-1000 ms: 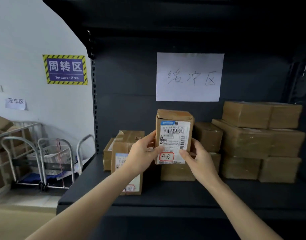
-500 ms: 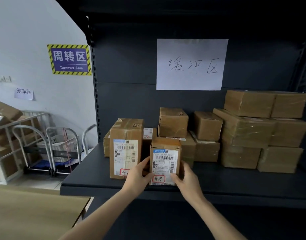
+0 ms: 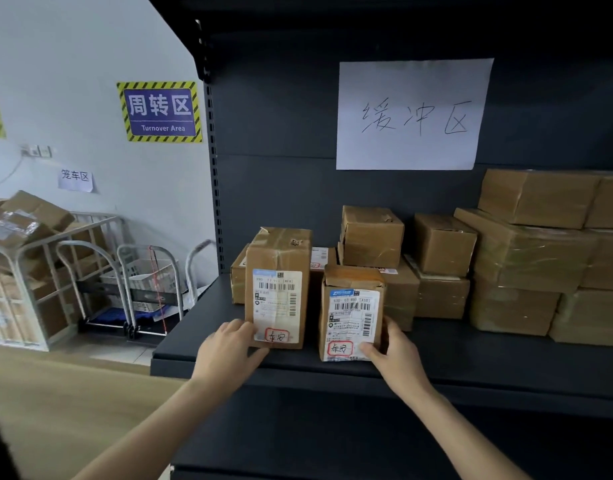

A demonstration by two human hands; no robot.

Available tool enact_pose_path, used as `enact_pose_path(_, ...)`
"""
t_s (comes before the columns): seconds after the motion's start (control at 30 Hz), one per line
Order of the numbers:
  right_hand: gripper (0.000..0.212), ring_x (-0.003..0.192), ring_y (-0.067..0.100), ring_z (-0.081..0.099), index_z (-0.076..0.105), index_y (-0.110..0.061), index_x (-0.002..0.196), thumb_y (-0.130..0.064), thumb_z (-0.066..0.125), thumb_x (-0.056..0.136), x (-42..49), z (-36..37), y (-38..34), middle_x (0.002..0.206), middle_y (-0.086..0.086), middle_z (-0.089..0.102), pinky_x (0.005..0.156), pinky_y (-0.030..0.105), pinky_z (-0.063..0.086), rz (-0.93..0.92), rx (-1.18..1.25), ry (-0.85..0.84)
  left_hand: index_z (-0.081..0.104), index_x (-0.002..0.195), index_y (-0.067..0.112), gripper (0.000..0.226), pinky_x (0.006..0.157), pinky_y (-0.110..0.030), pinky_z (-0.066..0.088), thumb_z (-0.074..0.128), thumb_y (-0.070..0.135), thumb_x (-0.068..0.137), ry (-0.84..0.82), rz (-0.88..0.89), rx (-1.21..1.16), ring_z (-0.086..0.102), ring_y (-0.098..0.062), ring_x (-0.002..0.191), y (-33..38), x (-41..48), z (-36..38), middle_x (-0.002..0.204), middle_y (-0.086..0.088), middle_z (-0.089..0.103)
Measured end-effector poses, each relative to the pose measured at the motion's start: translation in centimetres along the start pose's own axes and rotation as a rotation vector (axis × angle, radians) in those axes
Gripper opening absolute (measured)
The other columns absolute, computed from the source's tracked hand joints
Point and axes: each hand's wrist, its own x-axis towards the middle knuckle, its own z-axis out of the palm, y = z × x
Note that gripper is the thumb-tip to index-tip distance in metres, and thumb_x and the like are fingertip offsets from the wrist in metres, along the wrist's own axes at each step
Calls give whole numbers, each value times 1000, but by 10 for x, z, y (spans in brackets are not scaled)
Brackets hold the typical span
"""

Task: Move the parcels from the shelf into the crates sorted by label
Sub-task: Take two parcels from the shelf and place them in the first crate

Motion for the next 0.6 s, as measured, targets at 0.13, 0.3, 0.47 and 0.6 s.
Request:
enact_pose_path(0.13, 55, 117, 13, 54, 41, -14, 135, -17, 65, 85, 3, 6, -1, 127, 1, 59, 92, 19, 40, 3, -16, -1, 56, 107, 17, 47, 91, -29, 40, 48, 58, 85, 8, -3, 193, 52, -18, 112, -18, 14, -1, 112, 1, 59)
enact_pose_path(0.3, 58, 117, 14, 55, 40, -14, 135, -19, 67, 84, 6, 13, -4, 127, 1, 60, 96, 24, 43, 10, -32, 8, 47, 123, 19, 69, 101, -30, 36, 57, 67, 74, 24, 36, 186, 46, -18, 122, -33, 34, -4, 125, 2, 54)
enact_pose_path(0.47, 59, 119, 12, 53, 38, -17, 136, -20, 66, 84, 7, 21, -9, 128, -2, 58, 95, 22, 41, 3, -57, 9, 26, 142, 22, 90, 114, -32, 22, 63, 63, 71, -102, 160, 143, 30, -18, 137, -38, 51, -4, 142, 4, 42)
enact_pose_path(0.6, 58, 120, 12, 52, 36, -18, 137, -17, 64, 86, 9, 25, -14, 131, -3, 56, 94, 20, 39, 18, -55, -29, 26, 141, 24, 86, 109, -31, 31, 68, 51, 71, -189, 159, -27, 40, -17, 131, -39, 54, 0, 138, 4, 48)
